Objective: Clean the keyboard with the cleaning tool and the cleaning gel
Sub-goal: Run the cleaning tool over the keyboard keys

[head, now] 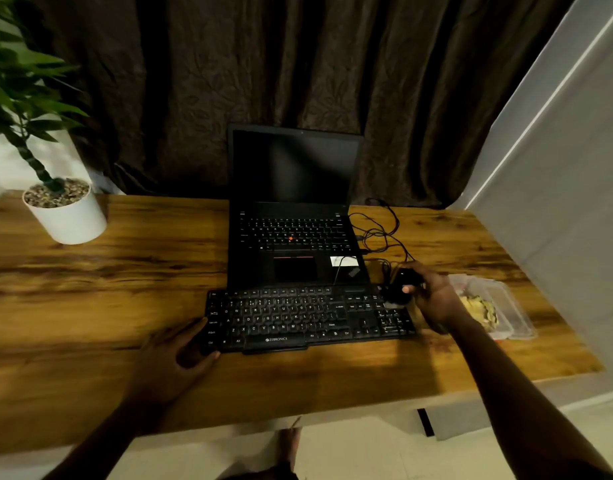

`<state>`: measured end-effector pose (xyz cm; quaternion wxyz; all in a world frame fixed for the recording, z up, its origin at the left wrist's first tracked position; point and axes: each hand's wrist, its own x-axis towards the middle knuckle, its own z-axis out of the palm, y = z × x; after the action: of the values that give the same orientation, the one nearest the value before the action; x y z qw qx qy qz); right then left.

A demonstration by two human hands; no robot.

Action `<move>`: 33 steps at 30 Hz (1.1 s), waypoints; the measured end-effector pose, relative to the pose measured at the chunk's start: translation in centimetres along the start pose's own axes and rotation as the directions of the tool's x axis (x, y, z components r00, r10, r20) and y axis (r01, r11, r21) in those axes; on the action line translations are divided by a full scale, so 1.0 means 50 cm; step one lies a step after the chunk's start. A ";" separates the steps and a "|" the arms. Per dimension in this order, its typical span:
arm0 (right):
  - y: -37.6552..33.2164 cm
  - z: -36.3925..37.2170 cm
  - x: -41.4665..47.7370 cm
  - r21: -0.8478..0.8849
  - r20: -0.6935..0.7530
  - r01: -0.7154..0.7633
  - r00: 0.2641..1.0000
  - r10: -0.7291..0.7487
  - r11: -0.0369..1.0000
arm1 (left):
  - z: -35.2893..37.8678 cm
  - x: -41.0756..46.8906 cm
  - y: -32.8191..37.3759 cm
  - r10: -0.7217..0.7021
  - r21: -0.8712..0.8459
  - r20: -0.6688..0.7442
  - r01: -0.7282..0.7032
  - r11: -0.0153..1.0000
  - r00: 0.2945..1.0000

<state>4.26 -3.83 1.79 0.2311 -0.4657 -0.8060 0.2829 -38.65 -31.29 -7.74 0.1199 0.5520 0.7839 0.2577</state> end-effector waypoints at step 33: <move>0.015 0.000 -0.026 -0.095 -0.062 0.048 0.997 -0.054 0.994 | -0.005 -0.002 0.012 -0.008 -0.018 -0.016 0.008 1.000 1.000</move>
<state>5.32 -4.70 1.16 0.2422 -0.4643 -0.8220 0.2238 -38.26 -31.30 -7.24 0.1196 0.5456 0.7847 0.2690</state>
